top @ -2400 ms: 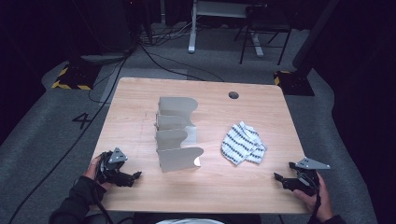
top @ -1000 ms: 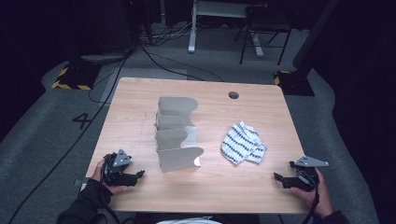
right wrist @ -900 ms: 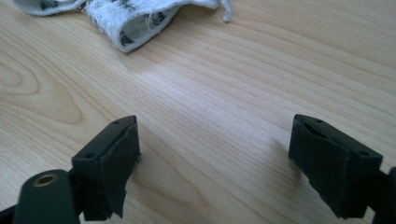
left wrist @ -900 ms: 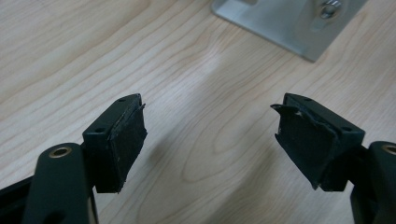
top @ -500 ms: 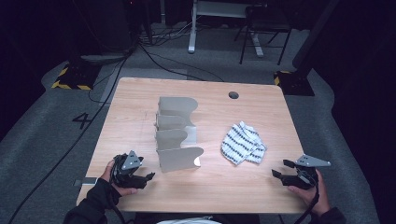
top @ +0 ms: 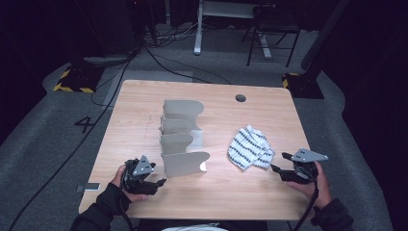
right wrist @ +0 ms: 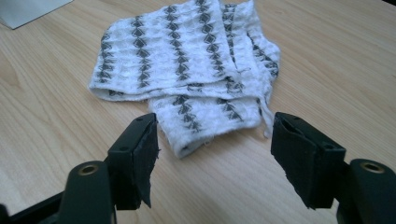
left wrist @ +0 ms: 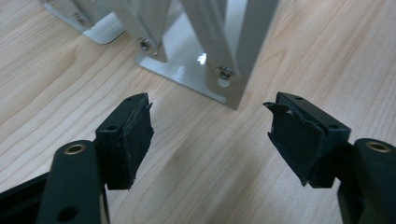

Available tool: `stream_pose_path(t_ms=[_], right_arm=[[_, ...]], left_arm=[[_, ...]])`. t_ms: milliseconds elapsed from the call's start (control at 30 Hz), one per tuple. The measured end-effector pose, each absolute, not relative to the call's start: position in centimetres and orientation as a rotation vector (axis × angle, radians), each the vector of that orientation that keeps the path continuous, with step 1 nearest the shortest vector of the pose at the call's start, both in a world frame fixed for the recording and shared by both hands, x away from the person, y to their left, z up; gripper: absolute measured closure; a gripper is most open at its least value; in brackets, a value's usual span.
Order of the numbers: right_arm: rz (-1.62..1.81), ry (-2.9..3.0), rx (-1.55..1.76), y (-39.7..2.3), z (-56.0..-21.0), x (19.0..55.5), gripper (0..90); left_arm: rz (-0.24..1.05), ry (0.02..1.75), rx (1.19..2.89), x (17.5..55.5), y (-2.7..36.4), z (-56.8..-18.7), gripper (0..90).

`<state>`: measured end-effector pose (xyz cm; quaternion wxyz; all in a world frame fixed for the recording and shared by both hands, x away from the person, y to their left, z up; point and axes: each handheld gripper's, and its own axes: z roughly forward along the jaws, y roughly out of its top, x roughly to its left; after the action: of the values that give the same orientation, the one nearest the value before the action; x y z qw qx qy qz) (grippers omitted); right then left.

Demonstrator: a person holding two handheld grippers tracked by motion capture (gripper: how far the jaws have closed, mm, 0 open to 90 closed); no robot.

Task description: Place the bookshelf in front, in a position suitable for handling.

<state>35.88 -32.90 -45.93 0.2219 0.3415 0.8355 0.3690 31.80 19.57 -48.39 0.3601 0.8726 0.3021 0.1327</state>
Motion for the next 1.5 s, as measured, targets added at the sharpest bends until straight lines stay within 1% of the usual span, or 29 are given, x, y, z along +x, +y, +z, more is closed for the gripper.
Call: stream_pose_path(t_ms=[300, 467, 667, 900, 1367, 1500], right_arm=[[1.019, 2.339, 0.873, -29.7, -45.1, 38.1, 35.3], [0.988, 2.341, 0.886, -28.5, -45.8, 39.6, 35.6], [0.963, 2.343, 0.93, -28.1, -47.1, 41.1, 36.7], [0.962, 2.369, 0.991, -28.2, -48.8, 41.8, 37.6], [0.989, 2.37, 1.025, -28.4, -49.4, 41.9, 38.9], [0.992, 2.378, 1.021, -28.4, -49.4, 41.8, 40.6]], left_arm=[[0.306, 0.766, 2.254, 32.1, 19.1, -48.7, 33.0], [0.29, 0.757, 2.253, 32.3, 18.8, -48.9, 33.5], [0.305, 0.741, 2.257, 32.5, 18.1, -49.1, 34.1], [0.321, 0.699, 2.252, 32.8, 17.1, -49.1, 40.2], [0.318, 0.697, 2.242, 33.4, 16.4, -49.1, 47.3], [0.316, 0.664, 2.237, 33.3, 16.3, -48.9, 53.7]])
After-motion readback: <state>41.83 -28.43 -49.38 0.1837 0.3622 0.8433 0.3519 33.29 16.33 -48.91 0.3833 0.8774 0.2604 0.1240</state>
